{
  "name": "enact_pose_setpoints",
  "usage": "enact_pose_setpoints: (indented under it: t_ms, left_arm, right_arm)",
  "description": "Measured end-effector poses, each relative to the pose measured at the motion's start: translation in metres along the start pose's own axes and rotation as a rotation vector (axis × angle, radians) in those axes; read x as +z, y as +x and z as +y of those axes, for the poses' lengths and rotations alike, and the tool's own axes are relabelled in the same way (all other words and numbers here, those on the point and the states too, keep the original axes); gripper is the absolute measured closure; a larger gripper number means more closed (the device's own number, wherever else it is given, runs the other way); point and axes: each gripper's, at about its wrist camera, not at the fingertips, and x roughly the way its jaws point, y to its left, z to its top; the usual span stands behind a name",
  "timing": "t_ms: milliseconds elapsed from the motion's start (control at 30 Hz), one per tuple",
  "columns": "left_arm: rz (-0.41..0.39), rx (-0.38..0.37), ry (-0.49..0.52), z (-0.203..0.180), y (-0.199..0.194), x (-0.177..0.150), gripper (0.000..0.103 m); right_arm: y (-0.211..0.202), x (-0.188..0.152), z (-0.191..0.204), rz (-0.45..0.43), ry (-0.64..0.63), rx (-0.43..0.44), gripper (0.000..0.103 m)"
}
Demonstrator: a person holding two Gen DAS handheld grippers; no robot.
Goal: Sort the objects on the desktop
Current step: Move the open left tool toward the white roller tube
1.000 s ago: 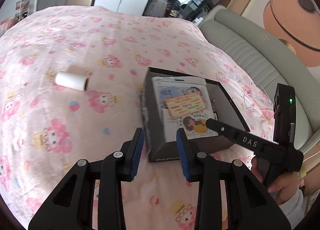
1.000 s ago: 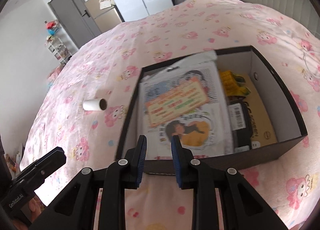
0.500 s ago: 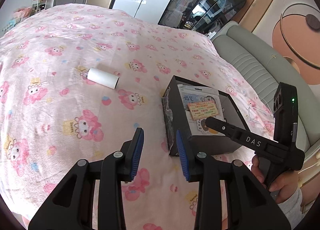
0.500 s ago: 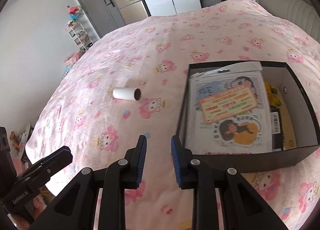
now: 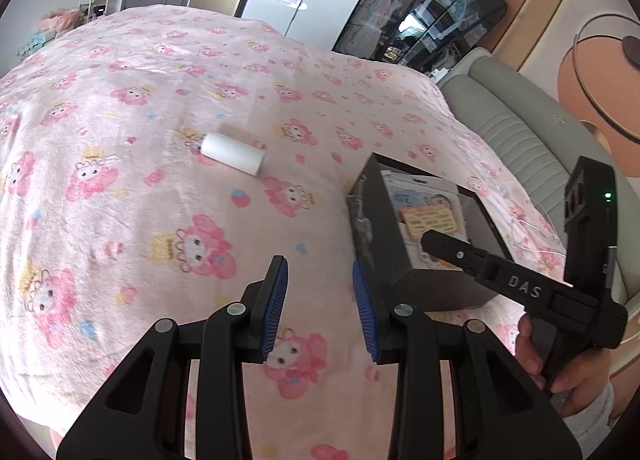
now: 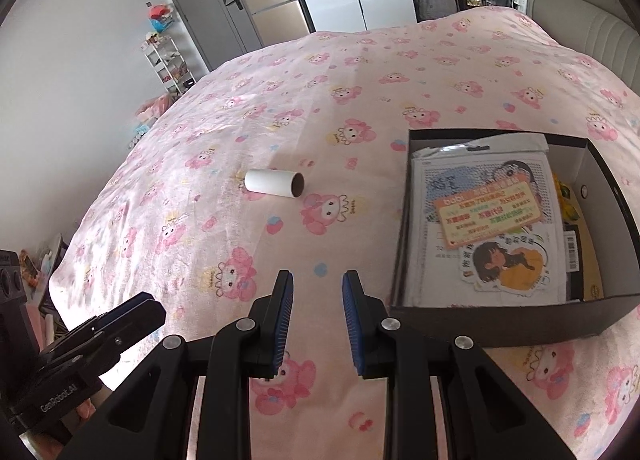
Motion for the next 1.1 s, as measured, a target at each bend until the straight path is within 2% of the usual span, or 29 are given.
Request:
enact_pose_setpoints:
  t_ms: [367, 433, 500, 633, 733, 800, 967, 1033, 1067, 1100]
  left_arm:
    - [-0.011, 0.086, 0.007, 0.038, 0.02, 0.038, 0.068]
    - [-0.013, 0.093, 0.008, 0.043, 0.028, 0.048, 0.065]
    - [-0.015, 0.101, 0.007, 0.049, 0.039, 0.06, 0.056]
    - [-0.015, 0.135, 0.002, 0.073, 0.083, 0.083, 0.056]
    - [0.039, 0.172, -0.037, 0.103, 0.135, 0.097, 0.057]
    - [0.078, 0.186, -0.063, 0.122, 0.168, 0.105, 0.066]
    - [0.145, 0.15, -0.106, 0.151, 0.218, 0.122, 0.066]
    - [0.167, 0.127, -0.127, 0.162, 0.237, 0.129, 0.062]
    - [0.171, 0.106, -0.143, 0.165, 0.244, 0.132, 0.055]
    - [0.175, 0.084, -0.158, 0.168, 0.25, 0.134, 0.053]
  right_arm:
    - [0.037, 0.03, 0.034, -0.002, -0.049, 0.007, 0.08]
    - [0.045, 0.037, 0.038, -0.001, -0.053, 0.005, 0.079]
    - [0.059, 0.047, 0.042, 0.011, -0.057, 0.007, 0.075]
    - [0.097, 0.065, 0.051, 0.046, -0.079, 0.016, 0.072]
    - [0.136, 0.075, 0.05, 0.071, -0.068, -0.007, 0.072]
    - [0.164, 0.081, 0.046, 0.094, -0.04, -0.045, 0.072]
    - [0.233, 0.099, 0.038, 0.16, -0.021, -0.103, 0.072]
    - [0.254, 0.107, 0.032, 0.195, 0.011, -0.078, 0.072]
    - [0.266, 0.111, 0.028, 0.216, 0.031, -0.057, 0.072]
    - [0.277, 0.115, 0.025, 0.238, 0.052, -0.036, 0.071]
